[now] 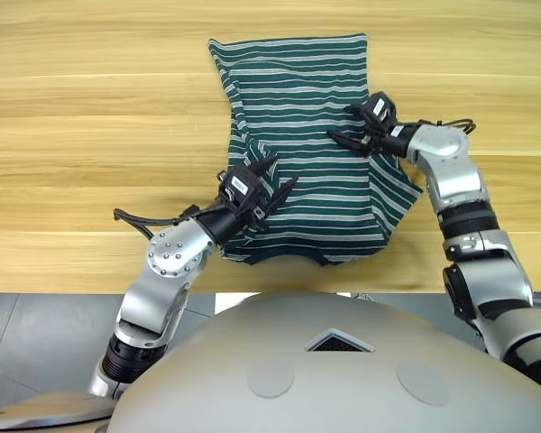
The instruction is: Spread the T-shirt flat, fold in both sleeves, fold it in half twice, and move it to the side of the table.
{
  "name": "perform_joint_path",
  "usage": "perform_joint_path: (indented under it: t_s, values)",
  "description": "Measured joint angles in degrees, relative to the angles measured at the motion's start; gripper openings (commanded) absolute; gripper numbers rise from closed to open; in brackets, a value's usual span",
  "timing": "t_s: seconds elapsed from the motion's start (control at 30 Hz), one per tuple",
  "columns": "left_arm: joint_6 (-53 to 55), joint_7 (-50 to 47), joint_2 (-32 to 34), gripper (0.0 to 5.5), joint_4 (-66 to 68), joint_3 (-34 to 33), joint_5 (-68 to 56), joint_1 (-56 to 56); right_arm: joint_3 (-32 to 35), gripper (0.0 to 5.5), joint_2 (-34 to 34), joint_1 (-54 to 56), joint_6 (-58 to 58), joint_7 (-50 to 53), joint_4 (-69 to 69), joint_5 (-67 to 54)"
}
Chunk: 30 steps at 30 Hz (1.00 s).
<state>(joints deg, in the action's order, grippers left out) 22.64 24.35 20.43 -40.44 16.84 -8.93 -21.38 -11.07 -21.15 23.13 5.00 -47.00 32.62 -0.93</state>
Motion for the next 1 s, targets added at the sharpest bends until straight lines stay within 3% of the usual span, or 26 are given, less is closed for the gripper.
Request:
perform_joint_path:
  t_s: [0.27, 0.43, 0.53, 0.67, 0.73, 0.83, 1.0]
  values:
    - [-0.23, -0.11, -1.81, 2.16, 4.42, -0.61, -1.76, 2.28, -0.39, 3.15, 0.84, 10.89, -6.91, -1.28, 15.05, 2.90]
    - [-6.05, 3.79, -0.86, 2.16, 18.13, -2.81, -1.59, 9.44, 4.05, 3.15, -0.14, 8.10, -14.39, -7.04, 0.50, -4.41]
    - [-12.39, 5.58, 2.12, 2.16, 27.79, -3.86, 0.90, 11.71, 7.31, 3.15, -4.99, -2.04, -13.61, -8.44, -13.35, -7.95]
    - [-25.30, 7.58, 3.69, 2.18, 39.75, -4.11, 3.99, 11.37, 12.67, 3.81, -9.70, -32.50, -3.67, -7.29, -30.70, -12.00]
    - [-31.34, 7.19, 3.73, 2.18, 43.39, -4.01, 5.39, 10.95, 15.70, 4.14, -10.24, -42.70, 1.25, -6.14, -36.77, -15.15]
    - [-37.07, 5.76, 1.85, 2.18, 47.66, -2.98, 7.44, 11.66, 22.32, 4.36, -10.73, -46.36, 6.04, -2.30, -40.14, -19.22]
    - [-39.76, 4.91, 0.47, 2.18, 50.38, -2.29, 9.15, 13.23, 24.42, 4.36, -9.95, -46.76, 7.83, 1.81, -40.15, -19.32]
